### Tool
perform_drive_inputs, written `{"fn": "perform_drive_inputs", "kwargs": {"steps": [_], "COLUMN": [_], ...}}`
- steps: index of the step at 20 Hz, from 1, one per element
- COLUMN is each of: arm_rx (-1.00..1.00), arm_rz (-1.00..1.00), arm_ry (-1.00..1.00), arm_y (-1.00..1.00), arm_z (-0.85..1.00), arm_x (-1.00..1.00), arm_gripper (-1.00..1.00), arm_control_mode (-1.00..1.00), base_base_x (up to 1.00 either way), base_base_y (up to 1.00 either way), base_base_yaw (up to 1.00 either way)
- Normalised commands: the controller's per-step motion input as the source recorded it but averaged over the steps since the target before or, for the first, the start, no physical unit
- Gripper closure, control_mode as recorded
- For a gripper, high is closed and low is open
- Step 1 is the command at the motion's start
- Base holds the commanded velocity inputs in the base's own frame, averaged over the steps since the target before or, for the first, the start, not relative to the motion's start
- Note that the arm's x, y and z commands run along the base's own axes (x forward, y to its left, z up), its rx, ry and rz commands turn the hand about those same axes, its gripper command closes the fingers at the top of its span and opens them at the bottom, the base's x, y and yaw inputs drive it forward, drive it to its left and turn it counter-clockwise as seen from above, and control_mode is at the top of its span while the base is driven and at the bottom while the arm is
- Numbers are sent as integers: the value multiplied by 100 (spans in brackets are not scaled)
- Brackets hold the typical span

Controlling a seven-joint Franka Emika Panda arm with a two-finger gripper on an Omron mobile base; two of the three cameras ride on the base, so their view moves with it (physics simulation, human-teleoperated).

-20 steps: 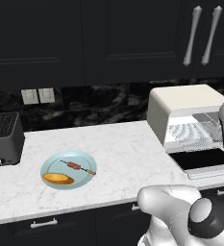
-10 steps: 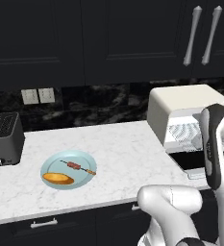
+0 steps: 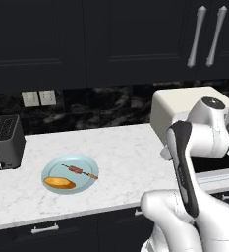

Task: Pick up the kebab skewer and baguette bread, and place them inside the toaster oven. Close the toaster oven door and start by setting the timer.

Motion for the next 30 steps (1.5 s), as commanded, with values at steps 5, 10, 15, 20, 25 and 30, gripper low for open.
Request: {"fn": "perform_drive_inputs", "kwargs": {"steps": [5, 10, 15, 20, 25, 30], "arm_rx": [-10, -10, -4, -3, -1, -7], "arm_rz": [11, 11, 14, 18, 13, 15], "arm_ry": [0, 0, 1, 13, 24, 22], "arm_y": [100, 100, 100, 100, 100, 70], "arm_z": [-21, -32, -43, -48, -30, -20], "arm_x": [31, 34, 61, 74, 87, 49], "arm_gripper": [-100, -100, -100, -100, -100, -100], "arm_control_mode": [-100, -100, -100, -100, -100, -100], "base_base_x": [0, 0, 0, 0, 0, 0], "base_base_y": [0, 0, 0, 0, 0, 0], "base_base_yaw": [0, 0, 0, 0, 0, 0]}}
